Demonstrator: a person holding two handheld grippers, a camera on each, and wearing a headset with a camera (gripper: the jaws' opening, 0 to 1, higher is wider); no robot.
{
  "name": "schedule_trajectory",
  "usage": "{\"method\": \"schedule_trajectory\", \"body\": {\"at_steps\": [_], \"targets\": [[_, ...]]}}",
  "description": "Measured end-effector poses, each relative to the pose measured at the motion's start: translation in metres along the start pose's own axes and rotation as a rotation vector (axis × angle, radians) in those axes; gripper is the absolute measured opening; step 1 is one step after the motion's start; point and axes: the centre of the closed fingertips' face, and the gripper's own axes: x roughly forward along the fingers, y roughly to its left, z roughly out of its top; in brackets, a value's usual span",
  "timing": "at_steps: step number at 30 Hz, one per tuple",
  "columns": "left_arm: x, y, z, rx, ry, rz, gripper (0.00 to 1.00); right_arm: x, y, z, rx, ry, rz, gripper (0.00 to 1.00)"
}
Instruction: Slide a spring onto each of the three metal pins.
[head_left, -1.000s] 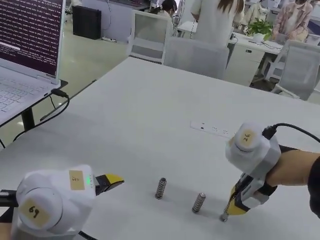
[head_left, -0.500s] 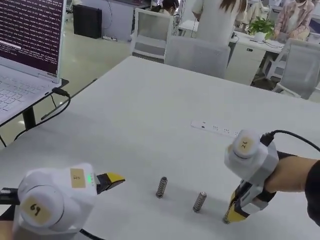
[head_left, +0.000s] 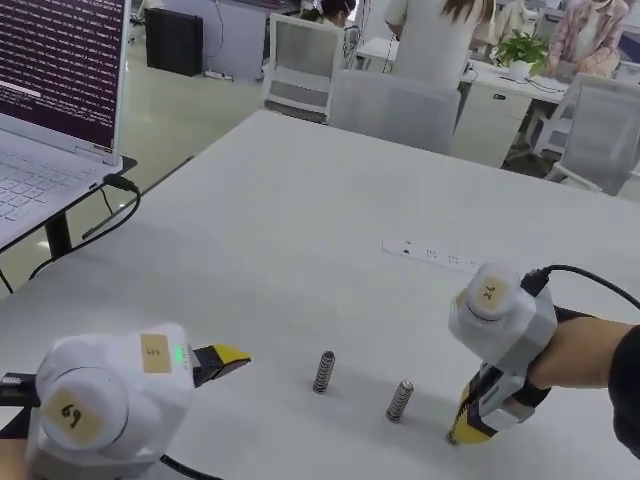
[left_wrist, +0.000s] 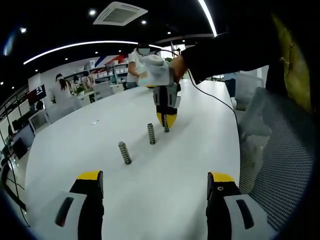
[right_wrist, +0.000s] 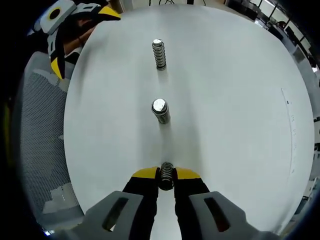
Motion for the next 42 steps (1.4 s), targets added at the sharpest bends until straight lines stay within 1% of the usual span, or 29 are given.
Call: {"method": "schedule_trajectory", "body": {"at_steps": [10, 19, 22, 29, 37, 39, 41, 42], "targets": [[0.000, 0.000, 0.000, 0.002, 0.003, -0.003, 0.82, 0.002, 0.001, 0.000, 0.006, -0.008, -0.001, 0.11], [0.000, 0.000, 0.000, 0.003, 0.005, -0.004, 0.82, 0.001, 0.000, 0.000, 0.018, -0.025, -0.008, 0.19], [0.000, 0.000, 0.001, 0.004, 0.005, -0.004, 0.82, -0.001, 0.000, 0.000, 0.033, -0.045, -0.008, 0.24], [0.000, 0.001, 0.003, 0.007, 0.004, -0.003, 0.83, -0.006, 0.004, -0.006, 0.054, -0.077, -0.017, 0.30], [-0.001, 0.002, 0.008, 0.004, -0.002, 0.001, 0.83, -0.014, 0.007, -0.013, 0.087, -0.143, -0.060, 0.34], [0.000, 0.002, 0.008, 0.005, -0.002, 0.000, 0.83, -0.016, 0.007, -0.014, 0.090, -0.152, -0.069, 0.35], [0.000, 0.002, 0.010, 0.006, -0.002, 0.000, 0.83, -0.022, 0.008, -0.013, 0.098, -0.185, -0.089, 0.36], [0.000, 0.002, 0.010, 0.007, -0.002, 0.000, 0.83, -0.024, 0.009, -0.013, 0.103, -0.195, -0.091, 0.36]]}}
